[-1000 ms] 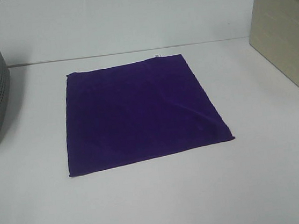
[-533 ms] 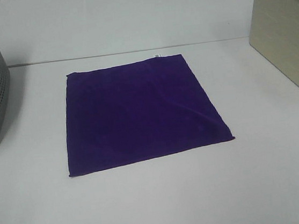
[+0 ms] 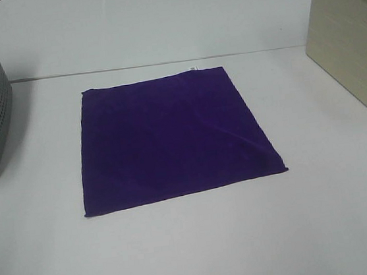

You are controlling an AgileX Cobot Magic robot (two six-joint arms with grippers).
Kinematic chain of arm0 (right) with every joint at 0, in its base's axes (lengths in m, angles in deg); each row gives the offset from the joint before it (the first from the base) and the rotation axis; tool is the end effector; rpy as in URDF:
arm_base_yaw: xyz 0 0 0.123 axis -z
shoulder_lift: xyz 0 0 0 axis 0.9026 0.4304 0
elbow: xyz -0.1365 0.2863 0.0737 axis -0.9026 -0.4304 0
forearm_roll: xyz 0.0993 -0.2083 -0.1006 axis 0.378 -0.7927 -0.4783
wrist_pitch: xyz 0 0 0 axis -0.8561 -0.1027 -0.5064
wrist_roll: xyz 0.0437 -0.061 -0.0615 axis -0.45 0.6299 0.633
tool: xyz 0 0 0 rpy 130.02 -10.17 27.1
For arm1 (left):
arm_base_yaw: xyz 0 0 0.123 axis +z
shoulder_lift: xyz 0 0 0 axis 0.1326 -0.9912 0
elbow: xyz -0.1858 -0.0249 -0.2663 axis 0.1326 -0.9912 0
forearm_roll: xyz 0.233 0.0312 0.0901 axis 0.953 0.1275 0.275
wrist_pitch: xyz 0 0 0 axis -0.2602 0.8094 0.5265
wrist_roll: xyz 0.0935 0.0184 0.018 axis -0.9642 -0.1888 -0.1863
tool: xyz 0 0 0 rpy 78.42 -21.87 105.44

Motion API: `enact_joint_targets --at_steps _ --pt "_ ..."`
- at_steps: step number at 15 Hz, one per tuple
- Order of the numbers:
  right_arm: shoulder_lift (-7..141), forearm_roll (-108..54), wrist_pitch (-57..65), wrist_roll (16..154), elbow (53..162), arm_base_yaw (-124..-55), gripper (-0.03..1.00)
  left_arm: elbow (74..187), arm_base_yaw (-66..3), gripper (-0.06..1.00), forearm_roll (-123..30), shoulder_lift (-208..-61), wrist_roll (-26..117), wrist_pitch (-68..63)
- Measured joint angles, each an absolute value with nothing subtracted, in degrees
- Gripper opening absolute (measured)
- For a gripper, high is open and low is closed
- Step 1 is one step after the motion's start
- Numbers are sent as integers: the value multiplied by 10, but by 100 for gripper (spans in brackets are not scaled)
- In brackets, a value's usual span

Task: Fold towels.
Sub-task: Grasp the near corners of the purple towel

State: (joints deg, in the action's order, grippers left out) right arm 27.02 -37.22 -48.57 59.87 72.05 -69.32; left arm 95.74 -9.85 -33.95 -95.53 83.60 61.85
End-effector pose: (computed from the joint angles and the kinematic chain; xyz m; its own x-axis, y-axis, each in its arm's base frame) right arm 0.0529 0.0014 0.3555 -0.7138 -0.0335 -0.6995 -0.0435 0.9990 -0.0034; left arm 0.0474 -0.0030 0.3498 -0.7875 -0.0392 -0.6150 -0.0086 0.9986 -0.0525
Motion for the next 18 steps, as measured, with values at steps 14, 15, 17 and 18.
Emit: enact_joint_targets --at_steps 14,15,17,18 --pt "987 82 -519 975 974 -595 93 1023 -99 99 -755 -1532 528 412" --pt "994 71 -521 975 974 -595 93 1023 -99 99 -777 -1553 514 407" --pt "997 58 -513 973 974 -595 93 1023 -95 99 -801 -1591 486 375" --pt "997 54 -514 969 974 -595 93 1023 -91 99 -809 -1601 476 369"
